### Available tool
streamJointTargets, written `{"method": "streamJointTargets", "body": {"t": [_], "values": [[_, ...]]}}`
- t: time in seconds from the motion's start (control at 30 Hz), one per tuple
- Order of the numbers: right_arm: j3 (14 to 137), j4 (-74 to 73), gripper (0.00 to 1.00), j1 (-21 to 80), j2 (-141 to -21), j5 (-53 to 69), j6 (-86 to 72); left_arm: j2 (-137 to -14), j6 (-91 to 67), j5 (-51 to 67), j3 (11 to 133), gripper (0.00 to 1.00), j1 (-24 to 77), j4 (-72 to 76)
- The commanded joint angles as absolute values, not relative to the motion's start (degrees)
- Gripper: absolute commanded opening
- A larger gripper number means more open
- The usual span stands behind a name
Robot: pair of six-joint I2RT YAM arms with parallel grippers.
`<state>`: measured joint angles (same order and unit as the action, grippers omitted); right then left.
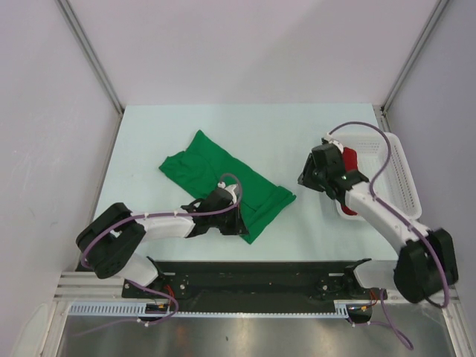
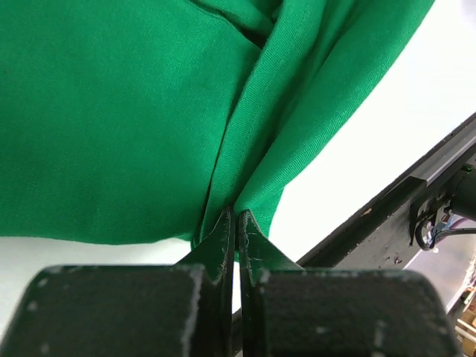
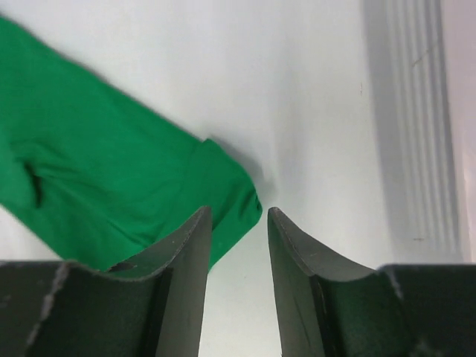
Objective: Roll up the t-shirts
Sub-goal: Roll the T-shirt to the center of the board.
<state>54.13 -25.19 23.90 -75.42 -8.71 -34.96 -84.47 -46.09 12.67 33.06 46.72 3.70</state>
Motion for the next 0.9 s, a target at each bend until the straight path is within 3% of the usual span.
{"method": "streamJointTargets", "body": {"t": [0.0, 0.1, 0.27, 0.87], "values": [[46.33, -20.58, 0.39, 24.61, -66.11, -7.67, -36.39, -84.02, -47.02, 12.04, 32.61, 0.00, 45.97, 5.27], [41.76, -20.04, 0.28, 26.88, -62.15, -8.16, -36.65, -84.11, -47.63, 11.87, 32.43, 0.00, 45.97, 5.45], [34.82, -17.07, 0.24, 31.55, -60.82, -9.06, -38.23, -84.11, -48.87, 11.86, 31.38, 0.00, 46.05, 6.77], [35.86, -3.87, 0.27, 32.78, -72.33, -5.10, -39.02, -83.76, -49.04, 11.60, 31.38, 0.00, 45.97, 6.33]]}}
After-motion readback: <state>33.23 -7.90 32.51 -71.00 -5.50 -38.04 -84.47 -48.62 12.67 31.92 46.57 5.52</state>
